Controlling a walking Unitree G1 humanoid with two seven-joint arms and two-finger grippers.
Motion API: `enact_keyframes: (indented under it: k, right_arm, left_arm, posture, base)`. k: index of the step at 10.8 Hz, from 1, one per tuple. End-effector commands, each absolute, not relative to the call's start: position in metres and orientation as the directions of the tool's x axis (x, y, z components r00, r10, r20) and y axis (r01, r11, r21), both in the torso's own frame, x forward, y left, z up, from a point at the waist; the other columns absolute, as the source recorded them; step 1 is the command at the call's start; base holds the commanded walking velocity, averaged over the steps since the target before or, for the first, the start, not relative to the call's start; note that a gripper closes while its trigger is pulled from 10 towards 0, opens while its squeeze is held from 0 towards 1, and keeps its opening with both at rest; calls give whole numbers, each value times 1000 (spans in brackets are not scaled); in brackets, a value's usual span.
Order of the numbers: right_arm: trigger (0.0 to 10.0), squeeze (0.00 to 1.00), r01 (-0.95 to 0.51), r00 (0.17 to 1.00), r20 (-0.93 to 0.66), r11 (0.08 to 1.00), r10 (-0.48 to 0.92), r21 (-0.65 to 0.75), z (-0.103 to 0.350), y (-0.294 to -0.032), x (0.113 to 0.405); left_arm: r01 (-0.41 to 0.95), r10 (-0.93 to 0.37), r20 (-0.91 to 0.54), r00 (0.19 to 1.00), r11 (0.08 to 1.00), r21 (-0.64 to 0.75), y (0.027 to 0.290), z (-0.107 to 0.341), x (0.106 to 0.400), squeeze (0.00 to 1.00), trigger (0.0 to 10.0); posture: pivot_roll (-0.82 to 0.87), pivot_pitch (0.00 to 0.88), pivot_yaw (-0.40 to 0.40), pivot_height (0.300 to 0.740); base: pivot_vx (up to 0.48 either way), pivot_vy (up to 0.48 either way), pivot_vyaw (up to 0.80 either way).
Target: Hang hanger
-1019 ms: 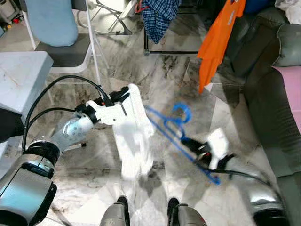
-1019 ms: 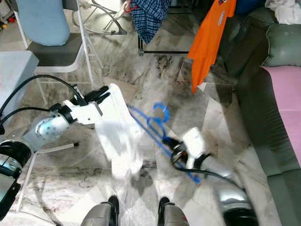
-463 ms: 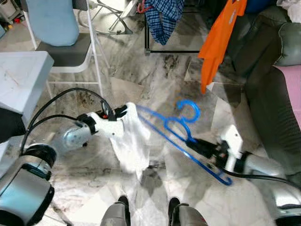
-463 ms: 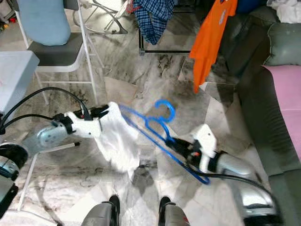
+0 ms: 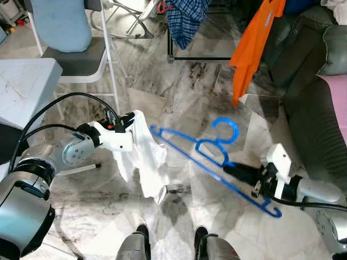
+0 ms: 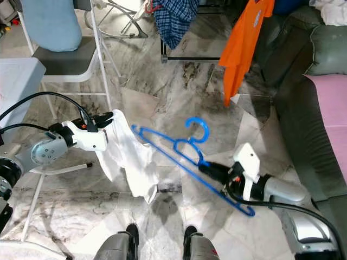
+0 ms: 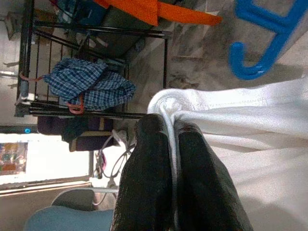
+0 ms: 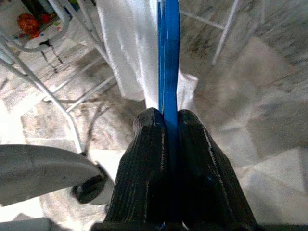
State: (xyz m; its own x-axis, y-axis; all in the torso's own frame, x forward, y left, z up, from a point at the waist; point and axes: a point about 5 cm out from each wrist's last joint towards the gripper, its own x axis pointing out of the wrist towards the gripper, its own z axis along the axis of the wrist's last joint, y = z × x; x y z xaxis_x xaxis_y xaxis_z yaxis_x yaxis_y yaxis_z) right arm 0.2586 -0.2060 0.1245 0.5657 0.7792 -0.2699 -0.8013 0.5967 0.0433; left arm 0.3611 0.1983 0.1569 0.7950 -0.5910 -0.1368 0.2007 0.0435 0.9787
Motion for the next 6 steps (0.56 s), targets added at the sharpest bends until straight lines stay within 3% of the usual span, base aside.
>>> enact_keyframes:
  k: [1, 4, 5, 6]
  right_arm:
    - [10000, 0, -833, 518, -258, 549, 816, 65, 126, -199, 254]
    - [10000, 0, -862, 444, -286, 492, 849, 125, 117, -194, 243]
    - [10000, 0, -841, 483, -295, 530, 824, 103, 118, -203, 246]
    - [10000, 0, -789, 575, -322, 614, 752, 25, 120, -222, 253]
  left_arm:
    - [175, -582, -123, 804, 34, 984, 205, 163, 362, 0, 10000]
    - [165, -592, -107, 799, 45, 985, 203, 166, 363, 0, 10000]
    - [172, -603, -105, 791, 55, 983, 202, 166, 362, 0, 10000]
    - [199, -618, -126, 776, 50, 979, 203, 163, 358, 0, 10000]
  posture:
    - [-3, 272, 60, 740]
    - [-2, 271, 68, 740]
    - [-4, 269, 69, 740]
    - [-5, 266, 70, 740]
  base:
    - [0, 0, 0]
    - [0, 0, 0]
    - [0, 0, 0]
    - [0, 0, 0]
